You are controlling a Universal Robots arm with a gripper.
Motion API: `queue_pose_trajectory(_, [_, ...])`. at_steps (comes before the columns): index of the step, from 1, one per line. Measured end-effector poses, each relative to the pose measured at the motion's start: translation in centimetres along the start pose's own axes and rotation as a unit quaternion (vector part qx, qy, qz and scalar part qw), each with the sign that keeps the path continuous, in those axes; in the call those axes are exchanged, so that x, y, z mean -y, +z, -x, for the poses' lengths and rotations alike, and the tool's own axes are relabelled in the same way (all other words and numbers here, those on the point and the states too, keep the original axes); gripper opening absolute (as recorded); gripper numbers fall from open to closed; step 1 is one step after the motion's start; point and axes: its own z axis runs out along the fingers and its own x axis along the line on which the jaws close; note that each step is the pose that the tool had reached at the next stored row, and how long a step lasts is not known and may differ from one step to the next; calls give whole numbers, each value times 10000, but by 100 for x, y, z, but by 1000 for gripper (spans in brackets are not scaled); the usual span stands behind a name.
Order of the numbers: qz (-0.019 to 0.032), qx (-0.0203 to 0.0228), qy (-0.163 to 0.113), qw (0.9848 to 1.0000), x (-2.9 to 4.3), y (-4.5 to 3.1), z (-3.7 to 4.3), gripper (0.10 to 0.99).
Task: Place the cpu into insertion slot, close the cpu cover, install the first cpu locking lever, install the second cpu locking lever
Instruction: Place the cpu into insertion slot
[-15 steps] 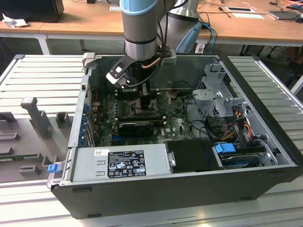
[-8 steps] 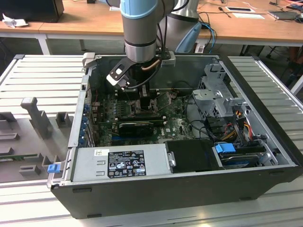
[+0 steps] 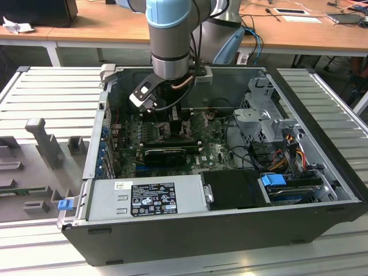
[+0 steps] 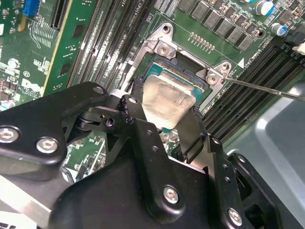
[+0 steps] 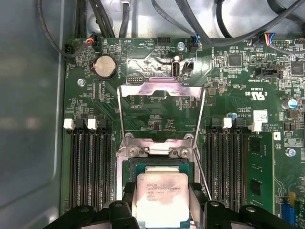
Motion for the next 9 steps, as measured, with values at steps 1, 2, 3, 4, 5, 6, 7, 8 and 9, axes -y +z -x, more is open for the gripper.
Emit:
queue_pose_trajectory(1, [0,1,9,10000,0,5,-1,529])
queue_pose_trajectory(2, [0,2,11,10000,1,8,-2,529])
queue_pose_trajectory(3, [0,2,12,10000,1,12,-4,529])
queue_pose_trajectory(4, [0,1,12,10000,1,18,-6,529])
queue_pose_trajectory(5, [0,1,11,10000,2,26,-7,529])
queue_pose_trajectory(6, [0,1,11,10000,2,31,-7,529])
queue_pose_trajectory(7, [0,1,11,10000,3,36,-7,529])
queue_pose_trajectory(8, [0,1,11,10000,4,45,-7,529])
queue_pose_trajectory(9, [0,2,11,10000,4,48,-6,529])
